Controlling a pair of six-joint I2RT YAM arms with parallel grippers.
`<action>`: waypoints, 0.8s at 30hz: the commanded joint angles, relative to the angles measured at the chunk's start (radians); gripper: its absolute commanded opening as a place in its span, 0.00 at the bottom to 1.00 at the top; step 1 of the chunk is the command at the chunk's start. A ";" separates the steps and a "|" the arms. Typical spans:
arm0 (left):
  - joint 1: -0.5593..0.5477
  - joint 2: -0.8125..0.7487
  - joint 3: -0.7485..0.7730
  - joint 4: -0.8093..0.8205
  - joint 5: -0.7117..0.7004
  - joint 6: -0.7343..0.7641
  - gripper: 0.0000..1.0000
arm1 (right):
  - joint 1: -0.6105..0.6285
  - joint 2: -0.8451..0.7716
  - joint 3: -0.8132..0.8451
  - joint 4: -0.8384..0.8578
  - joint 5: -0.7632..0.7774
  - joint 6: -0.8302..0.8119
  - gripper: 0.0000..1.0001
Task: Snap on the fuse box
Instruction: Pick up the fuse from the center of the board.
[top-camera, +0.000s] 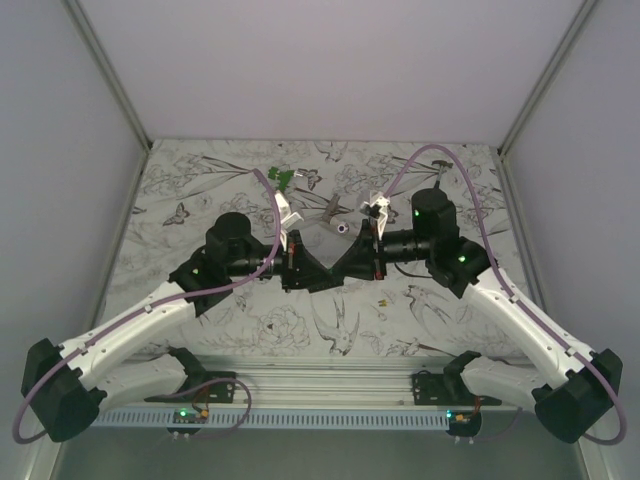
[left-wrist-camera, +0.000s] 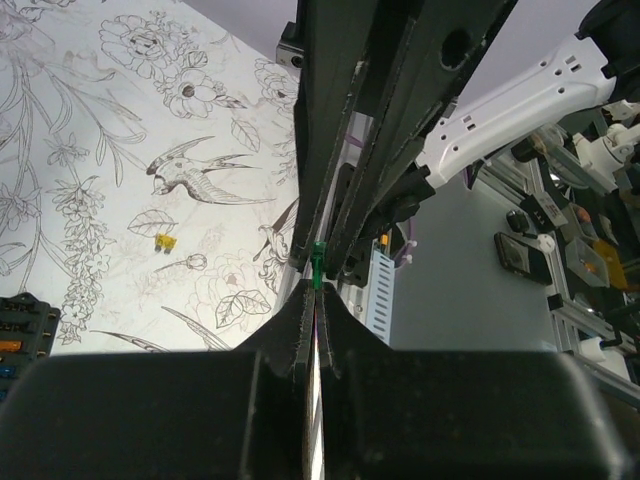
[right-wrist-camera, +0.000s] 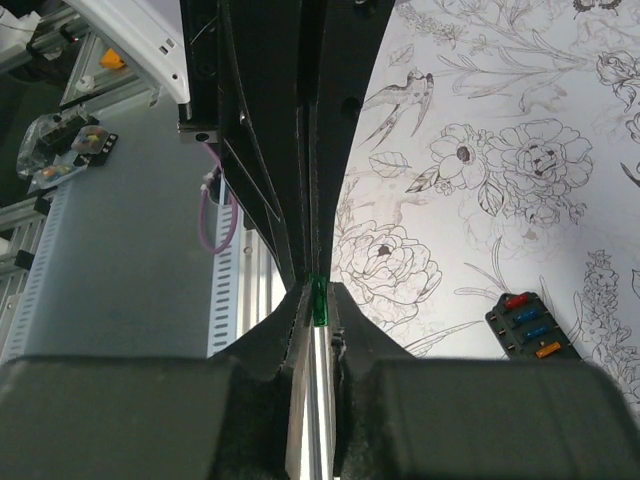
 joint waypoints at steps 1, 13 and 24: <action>-0.008 -0.001 0.024 0.020 0.026 0.019 0.00 | -0.004 -0.020 0.012 0.030 -0.035 -0.013 0.08; 0.040 0.020 -0.031 -0.083 -0.254 -0.037 0.33 | 0.002 -0.014 -0.024 -0.022 0.268 0.033 0.00; 0.127 0.169 -0.075 -0.224 -0.433 -0.210 0.58 | 0.128 0.073 -0.078 -0.013 0.935 0.234 0.00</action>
